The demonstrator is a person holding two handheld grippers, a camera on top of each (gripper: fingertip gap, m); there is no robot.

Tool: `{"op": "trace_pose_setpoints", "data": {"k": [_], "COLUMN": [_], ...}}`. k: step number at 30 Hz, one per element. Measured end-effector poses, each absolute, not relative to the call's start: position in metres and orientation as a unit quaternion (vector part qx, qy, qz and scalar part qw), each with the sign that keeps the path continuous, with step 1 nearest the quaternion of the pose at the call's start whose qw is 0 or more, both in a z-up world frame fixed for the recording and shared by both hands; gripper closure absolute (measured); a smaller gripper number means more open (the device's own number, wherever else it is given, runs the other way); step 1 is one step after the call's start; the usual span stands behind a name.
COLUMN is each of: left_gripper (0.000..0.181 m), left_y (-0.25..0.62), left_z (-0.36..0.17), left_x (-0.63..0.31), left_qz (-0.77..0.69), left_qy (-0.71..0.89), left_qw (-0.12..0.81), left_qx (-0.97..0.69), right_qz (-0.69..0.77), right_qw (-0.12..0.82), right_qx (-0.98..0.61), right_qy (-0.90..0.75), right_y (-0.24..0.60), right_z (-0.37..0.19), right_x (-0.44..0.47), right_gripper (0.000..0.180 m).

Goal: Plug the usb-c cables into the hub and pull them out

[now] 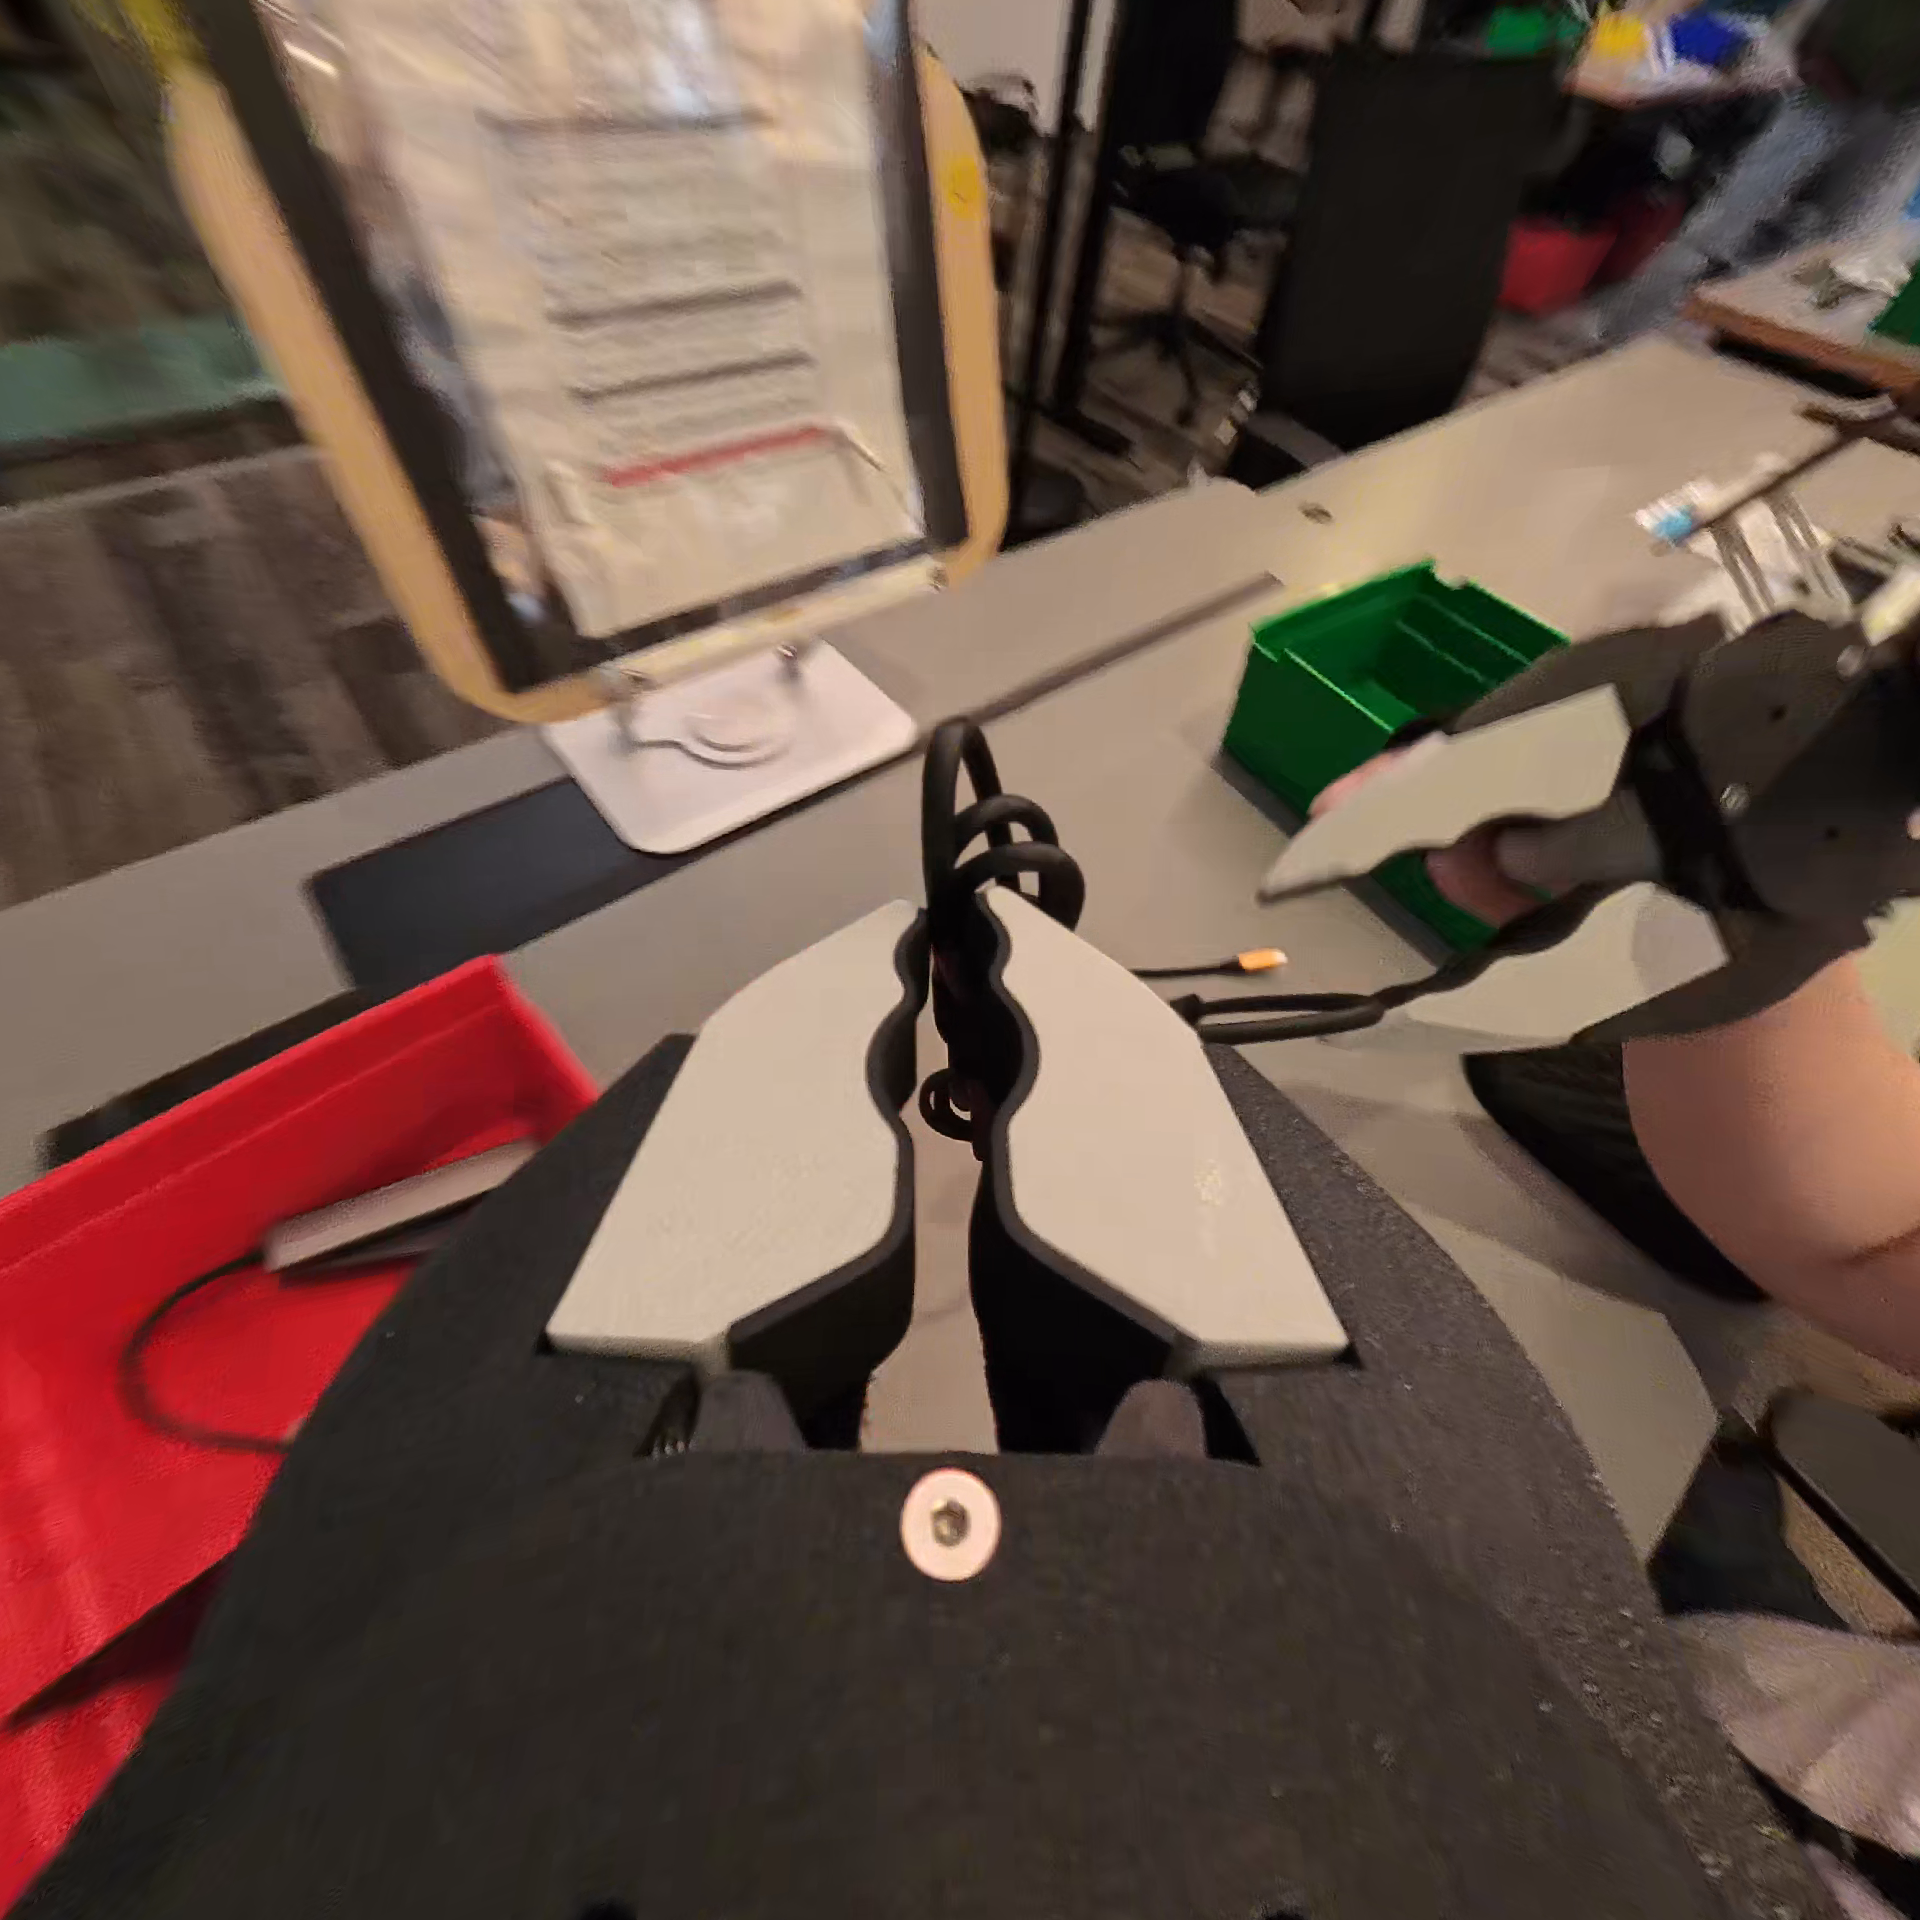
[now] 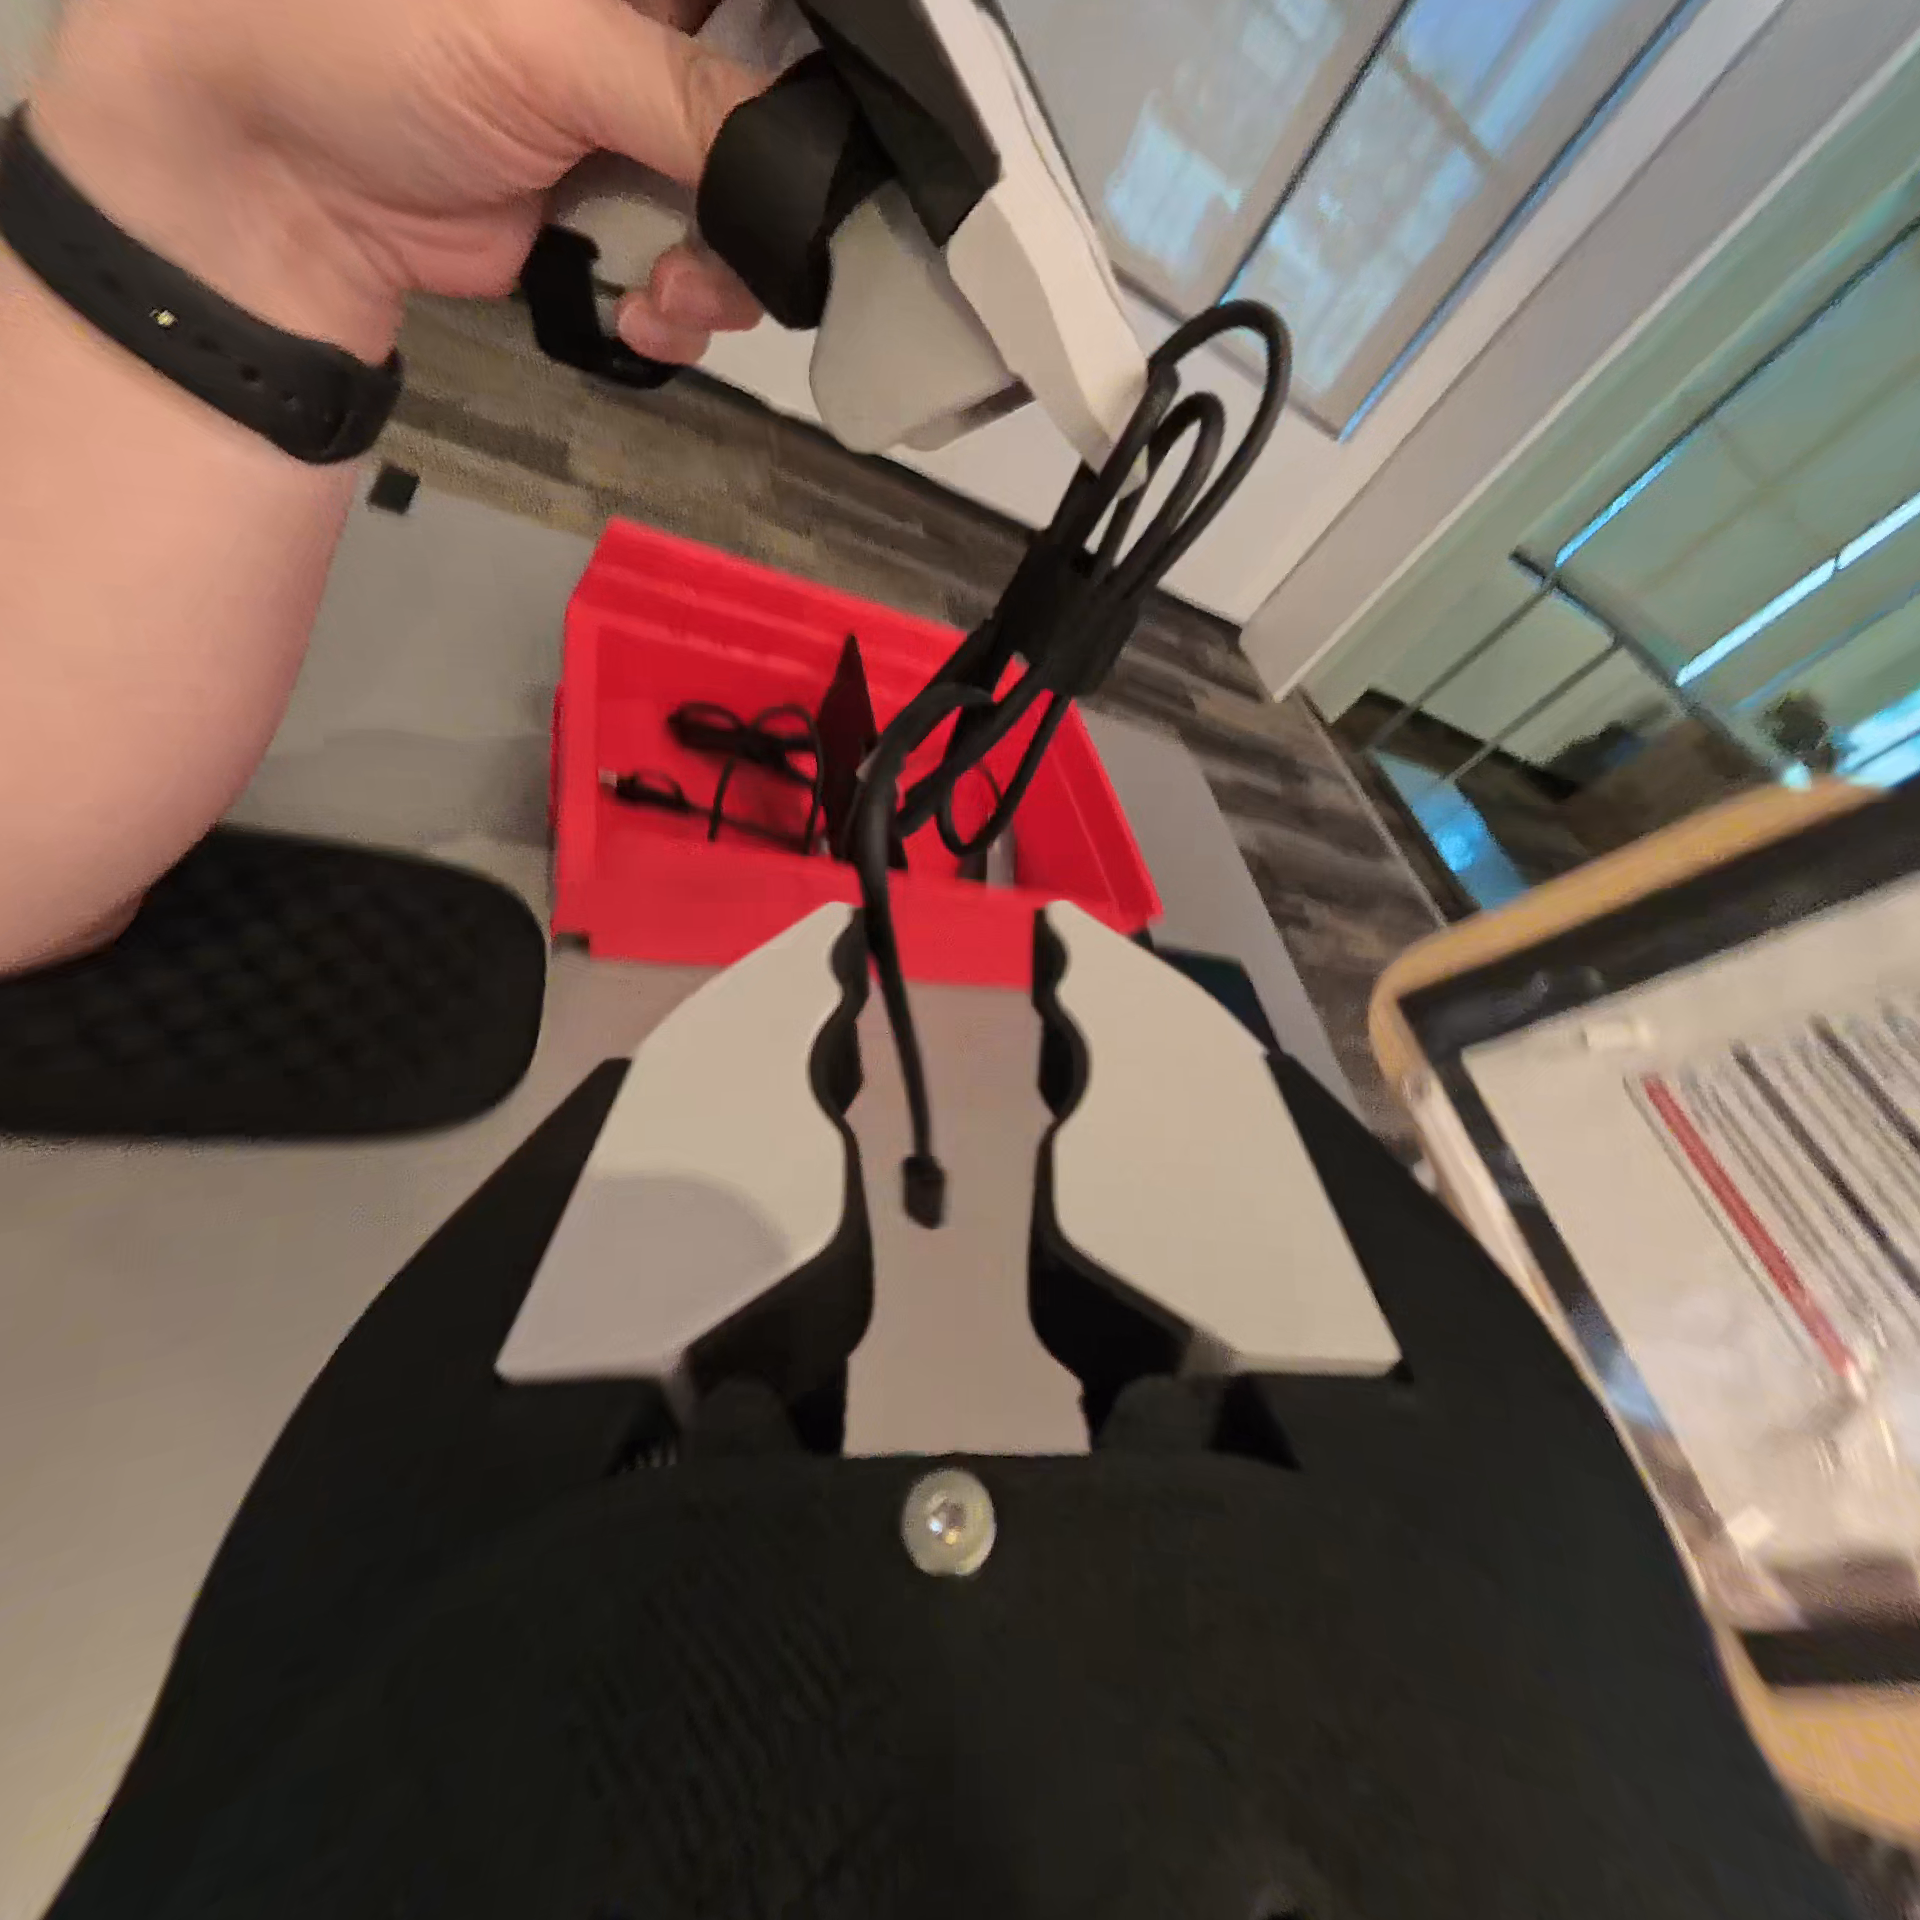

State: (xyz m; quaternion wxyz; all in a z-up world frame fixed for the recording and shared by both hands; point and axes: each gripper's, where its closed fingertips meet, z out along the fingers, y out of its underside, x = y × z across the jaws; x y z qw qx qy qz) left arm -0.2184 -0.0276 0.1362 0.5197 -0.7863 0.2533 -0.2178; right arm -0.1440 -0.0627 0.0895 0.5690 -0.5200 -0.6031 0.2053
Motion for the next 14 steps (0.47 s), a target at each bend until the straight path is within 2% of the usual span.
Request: {"op": "trace_pose_setpoints", "data": {"k": [3, 8, 14], "left_gripper": [0.176, 0.176, 0.176], "left_y": [-0.008, 0.004, -0.016], "left_z": [0.103, 0.039, -0.047], "left_x": [-0.164, -0.091, -0.049], "left_qz": [-0.238, -0.238, -0.214], "left_qy": [0.303, 0.374, 0.434], "left_qw": [0.451, 0.344, 0.166], "left_qx": [-0.805, -0.828, -0.859], "right_qz": [0.183, 0.133, 0.075], "right_qw": [0.557, 0.593, 0.583], "right_qx": [-0.56, -0.596, -0.638], "right_qy": [-0.585, -0.525, -0.499], "right_y": [-0.052, -0.037, -0.016], "right_z": [0.085, 0.103, 0.09], "right_x": [-0.073, 0.016, 0.052], "right_gripper": [0.133, 0.134, 0.136]}}
